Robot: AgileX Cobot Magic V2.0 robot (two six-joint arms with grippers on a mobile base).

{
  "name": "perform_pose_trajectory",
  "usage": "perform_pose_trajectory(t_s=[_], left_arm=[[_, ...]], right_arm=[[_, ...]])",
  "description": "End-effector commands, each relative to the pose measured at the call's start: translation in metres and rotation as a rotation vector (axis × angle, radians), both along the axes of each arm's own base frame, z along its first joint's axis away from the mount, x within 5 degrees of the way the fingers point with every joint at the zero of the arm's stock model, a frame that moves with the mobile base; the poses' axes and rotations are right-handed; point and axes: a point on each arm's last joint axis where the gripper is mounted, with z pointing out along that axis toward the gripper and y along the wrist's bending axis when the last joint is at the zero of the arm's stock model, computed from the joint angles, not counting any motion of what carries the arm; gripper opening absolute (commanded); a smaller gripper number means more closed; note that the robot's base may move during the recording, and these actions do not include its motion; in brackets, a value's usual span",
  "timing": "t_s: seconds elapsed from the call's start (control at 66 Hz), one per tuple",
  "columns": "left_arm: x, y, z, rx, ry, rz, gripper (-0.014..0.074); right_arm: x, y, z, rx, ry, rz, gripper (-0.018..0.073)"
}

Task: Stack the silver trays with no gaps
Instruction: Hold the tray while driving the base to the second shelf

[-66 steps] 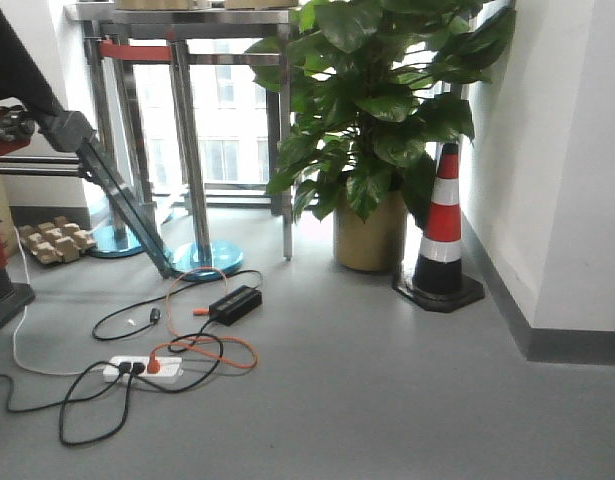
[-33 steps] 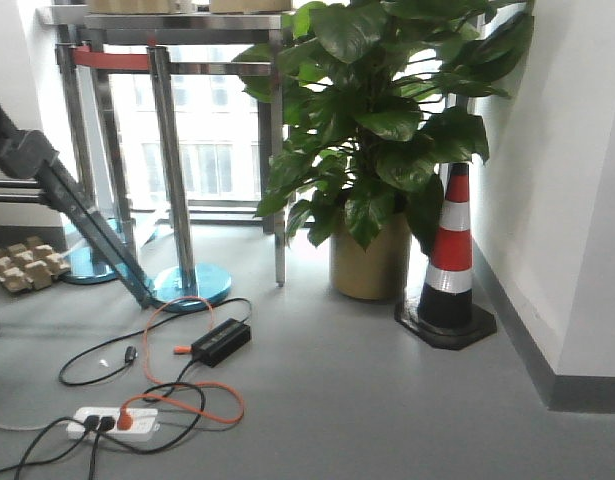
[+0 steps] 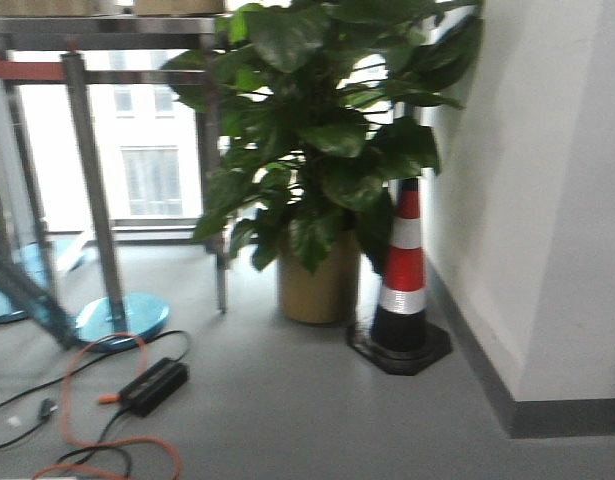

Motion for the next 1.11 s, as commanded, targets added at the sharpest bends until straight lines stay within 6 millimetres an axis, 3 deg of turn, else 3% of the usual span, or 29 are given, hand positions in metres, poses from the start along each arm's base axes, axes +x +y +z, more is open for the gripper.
perform_pose_trajectory(t_s=[0.0,1.091], left_arm=[[0.0029,-0.0213,0.0019,-0.067,-0.049,-0.16,-0.0016],[0.0029,-0.0213,0.0019,-0.067,-0.049,-0.16,-0.0016]], right_arm=[[-0.0086,0.0169,0.0194,0.155,-0.121,0.155,-0.0025],[-0.0086,0.0169,0.0194,0.155,-0.121,0.155,-0.0025]])
